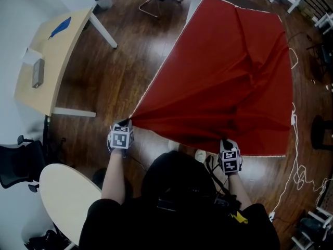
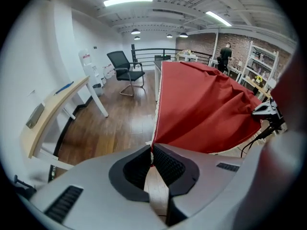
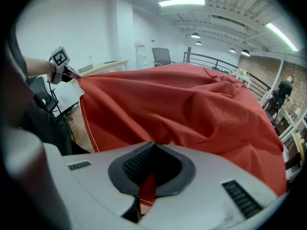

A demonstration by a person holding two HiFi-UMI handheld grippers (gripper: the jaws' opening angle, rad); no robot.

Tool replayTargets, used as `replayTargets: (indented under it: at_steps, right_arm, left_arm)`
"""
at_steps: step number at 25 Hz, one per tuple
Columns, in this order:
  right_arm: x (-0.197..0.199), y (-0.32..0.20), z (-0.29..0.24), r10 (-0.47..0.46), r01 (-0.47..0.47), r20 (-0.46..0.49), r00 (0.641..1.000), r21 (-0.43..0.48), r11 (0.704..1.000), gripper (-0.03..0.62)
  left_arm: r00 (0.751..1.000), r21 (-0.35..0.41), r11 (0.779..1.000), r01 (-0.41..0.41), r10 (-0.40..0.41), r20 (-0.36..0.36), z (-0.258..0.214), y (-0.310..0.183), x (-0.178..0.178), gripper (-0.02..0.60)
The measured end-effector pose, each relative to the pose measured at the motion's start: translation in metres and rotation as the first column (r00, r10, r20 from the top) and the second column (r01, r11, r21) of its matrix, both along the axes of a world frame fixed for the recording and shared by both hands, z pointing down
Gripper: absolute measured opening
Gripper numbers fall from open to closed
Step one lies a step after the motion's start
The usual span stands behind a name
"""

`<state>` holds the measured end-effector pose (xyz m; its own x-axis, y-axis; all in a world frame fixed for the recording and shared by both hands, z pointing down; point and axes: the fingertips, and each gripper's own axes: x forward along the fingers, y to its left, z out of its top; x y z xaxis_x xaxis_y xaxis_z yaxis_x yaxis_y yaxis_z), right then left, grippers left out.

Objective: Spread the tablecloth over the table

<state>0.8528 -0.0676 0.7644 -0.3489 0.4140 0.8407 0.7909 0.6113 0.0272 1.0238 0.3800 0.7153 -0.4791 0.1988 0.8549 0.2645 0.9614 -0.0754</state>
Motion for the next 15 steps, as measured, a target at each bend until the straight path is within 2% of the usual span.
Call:
replayTargets:
  at_steps: [4,6,7,9,13,15]
  right_arm:
    - [0.003,0.002,0.001,0.009,-0.009,-0.013,1.0,0.004,1.0,0.006]
    - [0.002,0.001,0.0,0.024,-0.024,-0.012,1.0,0.001,1.0,0.006]
    - [0.0,0.0,-0.002,0.036,-0.036,-0.004,0.999,-0.007,0.999,0.006]
    - [-0.006,-0.001,-0.013,0.064,-0.063,0.023,0.998,-0.045,0.997,0.006]
    - [-0.027,-0.005,-0.046,0.113,-0.1,0.094,0.989,-0.131,0.986,0.006]
    - [-0.038,-0.013,-0.055,0.138,-0.121,0.115,0.984,-0.147,0.982,0.006]
  left_arm:
    - [0.996,0.057,0.994,0.092,-0.091,-0.018,0.025,0.003,0.003,0.015]
    - [0.989,0.07,0.987,0.145,-0.146,0.012,0.028,0.004,0.0,0.059]
    - [0.985,0.068,0.984,0.166,-0.169,0.038,0.027,0.005,-0.003,0.082]
    - [0.976,0.035,0.982,0.184,-0.187,0.112,0.018,0.007,-0.011,0.175]
    - [0.953,-0.112,0.983,0.144,-0.108,0.285,-0.029,0.003,-0.046,0.175]
    - [0.917,-0.081,0.989,0.12,-0.08,0.39,-0.056,-0.017,-0.074,0.161]
